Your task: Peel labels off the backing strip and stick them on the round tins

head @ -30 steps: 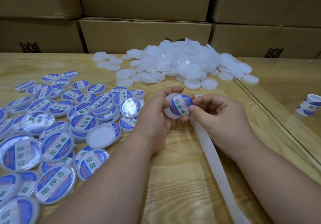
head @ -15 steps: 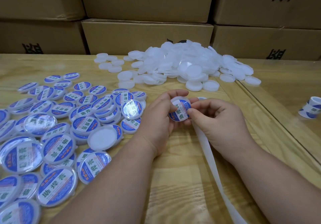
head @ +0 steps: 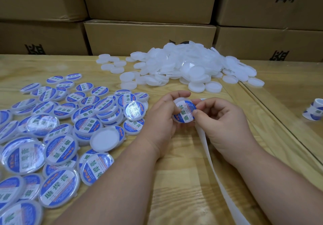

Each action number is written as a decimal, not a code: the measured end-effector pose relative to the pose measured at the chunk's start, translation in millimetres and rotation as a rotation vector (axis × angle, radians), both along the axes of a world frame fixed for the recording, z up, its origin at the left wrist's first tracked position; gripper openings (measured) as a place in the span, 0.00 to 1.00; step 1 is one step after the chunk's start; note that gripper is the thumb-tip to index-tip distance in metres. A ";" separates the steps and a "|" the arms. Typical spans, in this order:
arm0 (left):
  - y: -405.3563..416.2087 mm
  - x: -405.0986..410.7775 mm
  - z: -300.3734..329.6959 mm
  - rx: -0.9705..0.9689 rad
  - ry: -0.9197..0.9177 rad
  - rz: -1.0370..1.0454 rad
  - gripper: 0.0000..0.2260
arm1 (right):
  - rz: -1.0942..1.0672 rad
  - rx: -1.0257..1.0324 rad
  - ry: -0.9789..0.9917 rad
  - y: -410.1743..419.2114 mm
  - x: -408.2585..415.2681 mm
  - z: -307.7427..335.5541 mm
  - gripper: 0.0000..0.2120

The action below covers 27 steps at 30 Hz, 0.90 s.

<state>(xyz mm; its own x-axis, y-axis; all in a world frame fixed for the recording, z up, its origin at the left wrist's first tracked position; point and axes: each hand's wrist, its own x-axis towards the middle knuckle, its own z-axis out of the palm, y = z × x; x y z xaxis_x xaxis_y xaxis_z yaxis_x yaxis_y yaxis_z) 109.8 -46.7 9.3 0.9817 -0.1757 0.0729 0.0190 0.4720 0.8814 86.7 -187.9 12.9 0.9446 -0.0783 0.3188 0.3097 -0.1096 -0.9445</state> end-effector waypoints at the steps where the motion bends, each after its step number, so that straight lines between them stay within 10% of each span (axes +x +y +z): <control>1: 0.0 -0.1 -0.1 -0.010 0.001 -0.001 0.21 | 0.004 0.008 -0.003 0.6 -0.3 0.3 0.04; 27: -0.4 -1.3 0.4 0.000 -0.015 -0.012 0.16 | -0.039 -0.001 0.046 2.2 2.3 -0.9 0.08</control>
